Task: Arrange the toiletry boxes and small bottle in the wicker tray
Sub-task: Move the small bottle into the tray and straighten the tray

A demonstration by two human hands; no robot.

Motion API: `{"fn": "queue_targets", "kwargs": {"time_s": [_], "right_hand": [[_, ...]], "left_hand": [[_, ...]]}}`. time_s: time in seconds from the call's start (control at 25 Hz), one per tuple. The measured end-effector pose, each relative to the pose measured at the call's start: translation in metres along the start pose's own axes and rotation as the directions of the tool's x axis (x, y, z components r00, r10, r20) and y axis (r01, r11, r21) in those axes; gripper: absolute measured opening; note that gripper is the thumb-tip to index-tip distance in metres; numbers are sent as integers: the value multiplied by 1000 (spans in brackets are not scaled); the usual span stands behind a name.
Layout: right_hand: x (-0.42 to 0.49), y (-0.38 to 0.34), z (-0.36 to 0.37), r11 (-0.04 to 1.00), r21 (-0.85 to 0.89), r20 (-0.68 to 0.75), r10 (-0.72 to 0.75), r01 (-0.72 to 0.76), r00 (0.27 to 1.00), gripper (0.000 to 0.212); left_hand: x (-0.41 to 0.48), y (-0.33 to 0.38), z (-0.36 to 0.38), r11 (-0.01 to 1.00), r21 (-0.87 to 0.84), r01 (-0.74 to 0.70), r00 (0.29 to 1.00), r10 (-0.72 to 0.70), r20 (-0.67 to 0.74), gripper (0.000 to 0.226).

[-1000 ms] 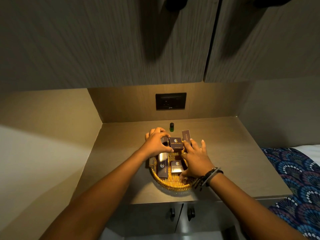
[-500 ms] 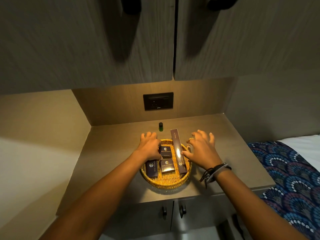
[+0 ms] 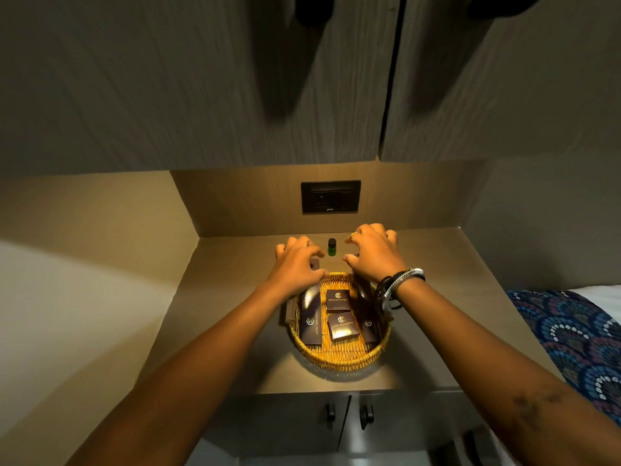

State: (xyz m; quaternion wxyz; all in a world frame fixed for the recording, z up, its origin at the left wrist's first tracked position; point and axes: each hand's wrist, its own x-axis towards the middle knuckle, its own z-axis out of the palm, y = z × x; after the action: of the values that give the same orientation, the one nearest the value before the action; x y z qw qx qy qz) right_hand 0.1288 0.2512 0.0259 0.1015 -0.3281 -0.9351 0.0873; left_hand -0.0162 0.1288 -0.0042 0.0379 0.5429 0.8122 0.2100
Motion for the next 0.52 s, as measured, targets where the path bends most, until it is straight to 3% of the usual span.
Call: {"fn": "queue_targets", "kwargs": {"time_s": [0.16,0.32,0.52], "right_hand": [[51,-6,4,996,-83,154,44,-32,987,47],[82,-7,21,991,-112,282,106,-77,954,48],[95,-10,45,992,-122,354,68,-26,933,42]], "left_hand": [[-7,-26,-19,993,-41,114,975,-119,-186,21],[-20,-45,-27,988,-16,154,970,-154,-189,21],[-23,-53,-28,985,22,171,969,-164,-185,28]]}}
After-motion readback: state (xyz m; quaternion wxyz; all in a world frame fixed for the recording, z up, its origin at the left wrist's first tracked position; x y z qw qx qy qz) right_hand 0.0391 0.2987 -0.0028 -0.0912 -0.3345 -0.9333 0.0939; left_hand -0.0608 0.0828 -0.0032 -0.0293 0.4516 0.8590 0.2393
